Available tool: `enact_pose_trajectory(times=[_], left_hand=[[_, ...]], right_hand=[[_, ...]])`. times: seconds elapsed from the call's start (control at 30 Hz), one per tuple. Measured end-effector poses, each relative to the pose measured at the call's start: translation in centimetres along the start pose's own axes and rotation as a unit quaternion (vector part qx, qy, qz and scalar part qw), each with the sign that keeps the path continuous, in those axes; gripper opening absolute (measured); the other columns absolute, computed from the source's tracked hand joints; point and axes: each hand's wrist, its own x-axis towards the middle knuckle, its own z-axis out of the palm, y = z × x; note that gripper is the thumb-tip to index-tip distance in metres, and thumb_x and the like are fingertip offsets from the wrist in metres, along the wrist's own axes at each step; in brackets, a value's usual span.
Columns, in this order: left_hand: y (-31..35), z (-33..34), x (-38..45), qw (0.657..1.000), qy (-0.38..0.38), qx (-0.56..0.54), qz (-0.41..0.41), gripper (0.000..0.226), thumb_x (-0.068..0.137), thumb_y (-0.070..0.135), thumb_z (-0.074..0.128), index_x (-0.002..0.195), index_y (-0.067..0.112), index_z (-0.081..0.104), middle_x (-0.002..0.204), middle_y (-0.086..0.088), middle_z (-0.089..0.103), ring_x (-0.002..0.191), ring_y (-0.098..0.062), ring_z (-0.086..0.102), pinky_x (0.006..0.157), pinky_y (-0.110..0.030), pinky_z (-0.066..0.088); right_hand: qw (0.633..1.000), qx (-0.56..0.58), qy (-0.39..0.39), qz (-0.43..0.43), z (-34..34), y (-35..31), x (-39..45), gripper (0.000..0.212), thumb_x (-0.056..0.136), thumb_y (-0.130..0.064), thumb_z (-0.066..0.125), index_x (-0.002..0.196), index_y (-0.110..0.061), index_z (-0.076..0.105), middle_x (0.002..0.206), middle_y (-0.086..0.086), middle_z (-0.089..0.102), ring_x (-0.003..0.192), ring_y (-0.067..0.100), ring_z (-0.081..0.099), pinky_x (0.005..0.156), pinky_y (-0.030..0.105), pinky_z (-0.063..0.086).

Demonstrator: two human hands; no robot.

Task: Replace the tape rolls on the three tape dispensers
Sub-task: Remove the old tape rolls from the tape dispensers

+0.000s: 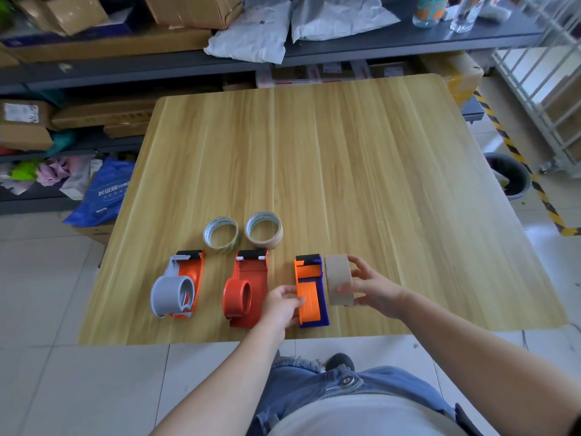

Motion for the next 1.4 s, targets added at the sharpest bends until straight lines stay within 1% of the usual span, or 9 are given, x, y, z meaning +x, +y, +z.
enact_pose_trajectory(times=[0.1, 0.2, 0.37, 0.57, 0.73, 1.07, 1.17, 1.27, 1.4], left_hand=[[-0.4, 0.1, 0.0, 1.0, 0.006, 0.027, 0.003, 0.021, 0.086, -0.004, 0.058, 0.102, 0.01, 0.055, 0.082, 0.001, 0.06, 0.073, -0.012, 0.057, 0.058, -0.027, 0.047], [-0.5, -0.1, 0.2, 0.998, 0.005, 0.059, 0.019, 0.025, 0.086, -0.002, 0.059, 0.109, 0.005, 0.056, 0.092, -0.003, 0.063, 0.082, -0.018, 0.059, 0.07, -0.03, 0.049], [0.1, -0.9, 0.3, 0.992, 0.023, 0.106, 0.067, 0.03, 0.084, 0.008, 0.065, 0.111, 0.01, 0.053, 0.104, -0.005, 0.055, 0.089, -0.02, 0.056, 0.07, -0.028, 0.049], [4.3, -5.5, 1.3, 0.983, 0.045, 0.115, 0.137, 0.014, 0.085, 0.011, 0.061, 0.094, 0.021, 0.055, 0.101, -0.005, 0.064, 0.088, -0.019, 0.058, 0.084, -0.034, 0.048], [8.5, -10.9, 3.0, 0.965, 0.078, 0.161, 0.194, 0.017, 0.086, 0.012, 0.059, 0.101, 0.017, 0.055, 0.091, 0.004, 0.059, 0.082, -0.016, 0.057, 0.072, -0.025, 0.045], [12.6, -16.5, 9.6, 0.855, 0.127, 0.449, 0.227, 0.038, 0.085, 0.017, 0.058, 0.122, 0.014, 0.05, 0.127, -0.003, 0.052, 0.111, -0.021, 0.052, 0.081, -0.028, 0.041], [13.1, -16.8, 11.1, 0.831, 0.113, 0.505, 0.203, 0.047, 0.086, 0.016, 0.058, 0.129, 0.012, 0.043, 0.133, -0.007, 0.047, 0.113, -0.025, 0.052, 0.081, -0.03, 0.042], [13.3, -16.9, 12.4, 0.822, 0.097, 0.536, 0.168, 0.049, 0.086, 0.013, 0.056, 0.131, 0.011, 0.038, 0.135, -0.007, 0.045, 0.108, -0.027, 0.056, 0.072, -0.03, 0.041], [13.5, -17.4, 13.7, 0.828, 0.081, 0.541, 0.12, 0.033, 0.085, 0.009, 0.053, 0.118, 0.011, 0.048, 0.117, -0.008, 0.058, 0.09, -0.027, 0.057, 0.07, -0.032, 0.045]], right_hand=[[1.0, -0.019, -0.001, -0.006, -0.1, -0.3, -0.1, 0.094, 0.044, -0.031, 0.074, 0.129, -0.032, 0.033, 0.12, 0.005, 0.045, 0.108, 0.025, 0.054, 0.089, 0.044, 0.05], [0.999, -0.039, -0.005, -0.011, 0.6, -0.9, 0.4, 0.094, 0.045, -0.031, 0.075, 0.13, -0.033, 0.033, 0.124, 0.005, 0.043, 0.113, 0.026, 0.053, 0.091, 0.045, 0.051], [0.996, -0.063, 0.026, -0.058, 2.7, -2.9, 2.0, 0.087, 0.061, -0.021, 0.072, 0.138, -0.03, 0.034, 0.123, 0.006, 0.046, 0.105, 0.023, 0.058, 0.091, 0.044, 0.052], [0.983, -0.113, 0.096, -0.111, 6.3, -6.7, 5.2, 0.109, 0.045, -0.029, 0.081, 0.141, -0.023, 0.032, 0.12, -0.006, 0.051, 0.104, 0.011, 0.057, 0.085, 0.026, 0.05], [0.892, -0.38, 0.208, -0.127, 9.6, -9.8, 8.7, 0.108, 0.057, -0.04, 0.08, 0.147, -0.018, 0.023, 0.14, 0.002, 0.036, 0.132, 0.024, 0.032, 0.107, 0.035, 0.035], [0.782, -0.574, 0.238, -0.046, 12.7, -11.4, 14.2, 0.103, 0.067, -0.046, 0.074, 0.147, -0.021, 0.016, 0.146, 0.0, 0.027, 0.134, 0.025, 0.022, 0.082, 0.038, 0.054], [0.805, -0.539, 0.242, -0.05, 13.0, -10.8, 14.3, 0.107, 0.065, -0.048, 0.075, 0.148, -0.023, 0.013, 0.149, -0.002, 0.025, 0.136, 0.024, 0.02, 0.09, 0.04, 0.05], [0.88, -0.387, 0.272, -0.04, 13.0, -10.3, 14.2, 0.102, 0.069, -0.05, 0.071, 0.149, -0.019, 0.015, 0.145, -0.002, 0.033, 0.137, 0.022, 0.026, 0.103, 0.041, 0.041], [0.913, -0.256, 0.315, 0.044, 12.1, -10.1, 14.9, 0.039, 0.091, -0.028, 0.051, 0.123, -0.006, 0.053, 0.107, 0.009, 0.063, 0.099, 0.027, 0.059, 0.078, 0.029, 0.044]])
